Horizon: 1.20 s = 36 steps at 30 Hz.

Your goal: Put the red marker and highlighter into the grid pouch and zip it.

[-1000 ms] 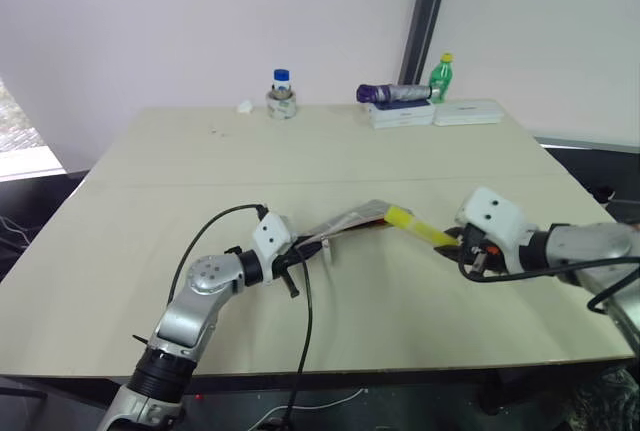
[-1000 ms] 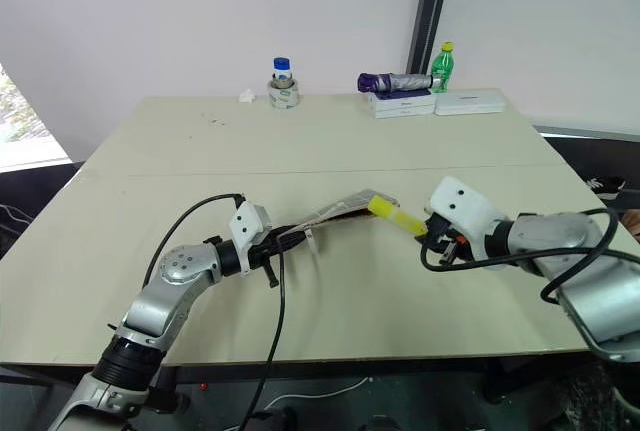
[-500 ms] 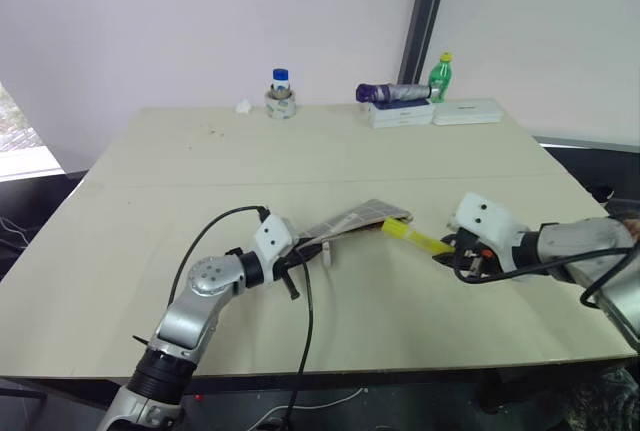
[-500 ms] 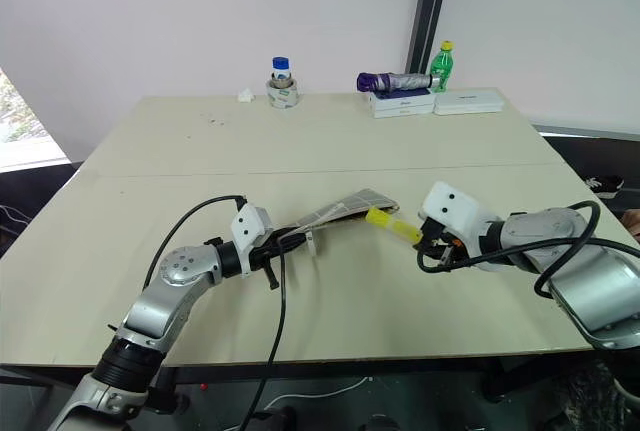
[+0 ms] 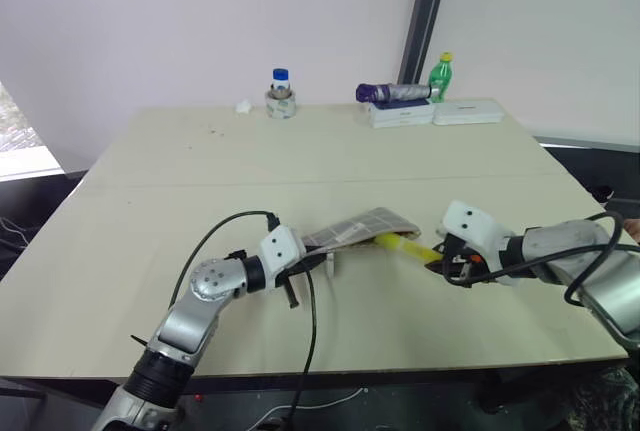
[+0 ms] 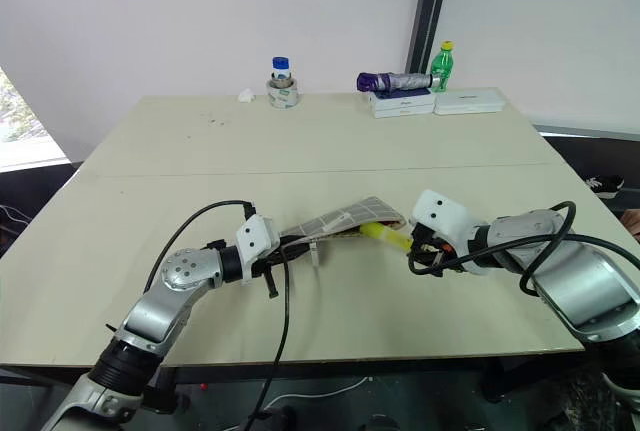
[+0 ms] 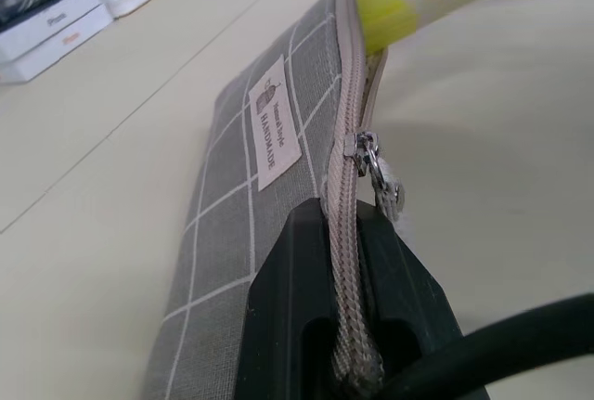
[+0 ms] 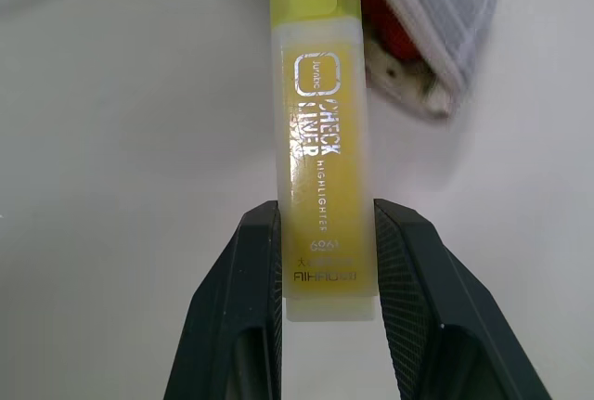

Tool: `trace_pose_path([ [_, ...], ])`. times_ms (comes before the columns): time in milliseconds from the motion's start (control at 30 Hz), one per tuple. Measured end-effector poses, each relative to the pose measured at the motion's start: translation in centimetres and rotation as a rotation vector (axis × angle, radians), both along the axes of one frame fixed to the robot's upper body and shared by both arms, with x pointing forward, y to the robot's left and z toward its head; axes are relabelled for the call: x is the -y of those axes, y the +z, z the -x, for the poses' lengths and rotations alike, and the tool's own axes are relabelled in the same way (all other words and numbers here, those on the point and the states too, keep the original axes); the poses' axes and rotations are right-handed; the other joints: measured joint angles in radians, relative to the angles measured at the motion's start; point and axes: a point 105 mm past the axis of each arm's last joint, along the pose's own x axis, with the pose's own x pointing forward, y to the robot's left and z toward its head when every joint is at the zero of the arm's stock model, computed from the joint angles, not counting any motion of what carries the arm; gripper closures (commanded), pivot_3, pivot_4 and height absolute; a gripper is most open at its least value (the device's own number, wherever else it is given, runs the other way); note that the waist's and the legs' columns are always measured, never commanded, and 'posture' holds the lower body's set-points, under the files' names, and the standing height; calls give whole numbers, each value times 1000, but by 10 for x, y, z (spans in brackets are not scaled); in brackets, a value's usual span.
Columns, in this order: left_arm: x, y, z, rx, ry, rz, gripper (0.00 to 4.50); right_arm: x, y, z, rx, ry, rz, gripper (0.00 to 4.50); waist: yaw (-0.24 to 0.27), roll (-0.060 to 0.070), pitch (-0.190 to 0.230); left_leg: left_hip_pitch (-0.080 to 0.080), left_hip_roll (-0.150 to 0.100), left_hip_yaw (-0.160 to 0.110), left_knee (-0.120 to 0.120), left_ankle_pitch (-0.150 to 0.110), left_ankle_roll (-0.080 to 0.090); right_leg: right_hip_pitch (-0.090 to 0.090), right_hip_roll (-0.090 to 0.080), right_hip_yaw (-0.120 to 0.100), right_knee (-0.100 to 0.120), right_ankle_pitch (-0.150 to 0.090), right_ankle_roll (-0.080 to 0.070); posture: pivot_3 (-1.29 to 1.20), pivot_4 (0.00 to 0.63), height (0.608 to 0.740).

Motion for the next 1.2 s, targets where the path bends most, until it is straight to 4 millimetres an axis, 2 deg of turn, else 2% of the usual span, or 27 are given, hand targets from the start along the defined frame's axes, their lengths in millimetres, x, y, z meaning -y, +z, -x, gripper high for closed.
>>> trace_pose_path([
  [400,12,-10,17,65,-117,-105,4500,-17,-12,1,-65,86,44,3675,0,0,0,0,0,0,0,0,0,0,-1,0,0,0,0,0,150,740],
  [667,16,-14,23,63,-162,-126,4500,-33,-10,-2,-50,142,40,3675,-1,0,0,0,0,0,0,0,0,0,0,0,0,0,0,0,150,740],
  [867,16,-15,23,56,-160,-126,4500,-39,-7,-3,-26,169,22,750,-1,0,0,0,0,0,0,0,0,0,0,0,0,0,0,0,150,740],
  [933,14,-11,20,28,-133,-91,4500,-37,2,-3,-1,167,6,750,-1,0,0,0,0,0,0,0,0,0,0,0,0,0,0,0,150,740],
  [1067,6,0,8,-46,-41,18,4500,-27,36,-1,91,158,-35,750,-1,0,0,0,0,-1,0,0,0,0,0,-1,0,0,0,0,150,740],
  [1200,8,15,-6,-141,25,142,4500,-30,58,10,131,209,-113,750,0,0,0,0,0,-1,0,0,0,1,0,-1,0,0,0,0,150,740],
])
